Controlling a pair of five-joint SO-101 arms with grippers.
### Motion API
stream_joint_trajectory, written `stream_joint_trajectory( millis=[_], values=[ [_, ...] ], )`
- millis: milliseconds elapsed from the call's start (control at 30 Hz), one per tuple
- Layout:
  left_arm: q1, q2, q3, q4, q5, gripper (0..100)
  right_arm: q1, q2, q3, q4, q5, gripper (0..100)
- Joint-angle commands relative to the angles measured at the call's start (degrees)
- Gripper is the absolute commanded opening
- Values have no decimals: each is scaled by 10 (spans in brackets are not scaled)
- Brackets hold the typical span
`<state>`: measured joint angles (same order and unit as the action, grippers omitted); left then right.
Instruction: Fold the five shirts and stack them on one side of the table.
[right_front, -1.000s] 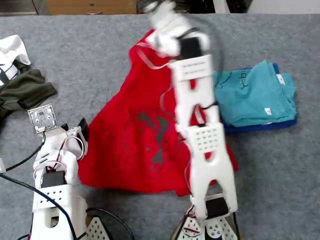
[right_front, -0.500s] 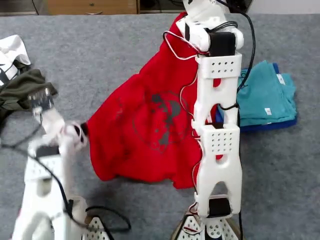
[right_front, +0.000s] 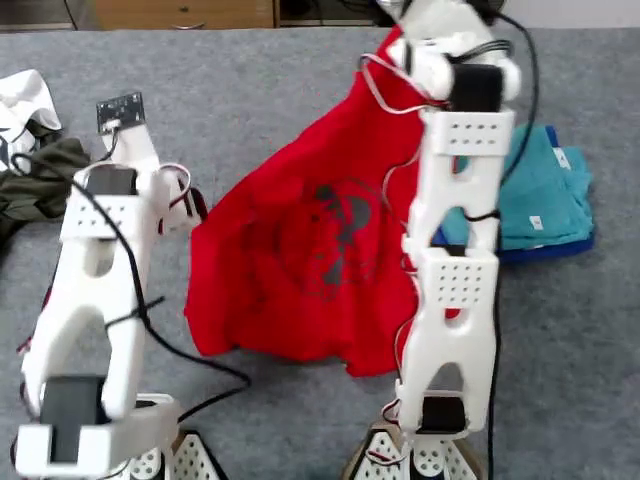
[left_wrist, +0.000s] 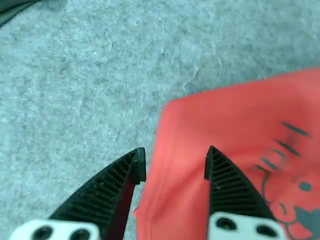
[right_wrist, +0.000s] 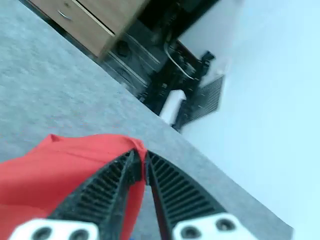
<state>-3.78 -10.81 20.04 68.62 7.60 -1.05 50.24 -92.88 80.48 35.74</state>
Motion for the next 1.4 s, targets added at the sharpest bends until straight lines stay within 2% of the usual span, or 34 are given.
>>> stream_joint_trajectory(
  millis=[0,133,367,733,833,933,1133,1367],
  values=[
    [7,70,-76,6,18,202,43,-29,-27,-17,20,3],
    [31,154,-134,8,40,202,61,-32,-23,-19,41,3],
    [148,176,-177,55,42,202,42,-10,-22,-25,58,3],
    [171,283,-30,-15,29,109,37,-6,-22,-27,60,3],
    [200,259,-4,-2,-23,12,35,-6,-22,-27,60,3],
    [245,216,62,-3,-36,17,34,-5,-22,-25,60,3],
    [316,58,246,-76,-77,19,35,-5,-22,-25,61,3],
    [216,-128,269,-64,-84,39,35,-5,-22,-25,61,3]
  ],
)
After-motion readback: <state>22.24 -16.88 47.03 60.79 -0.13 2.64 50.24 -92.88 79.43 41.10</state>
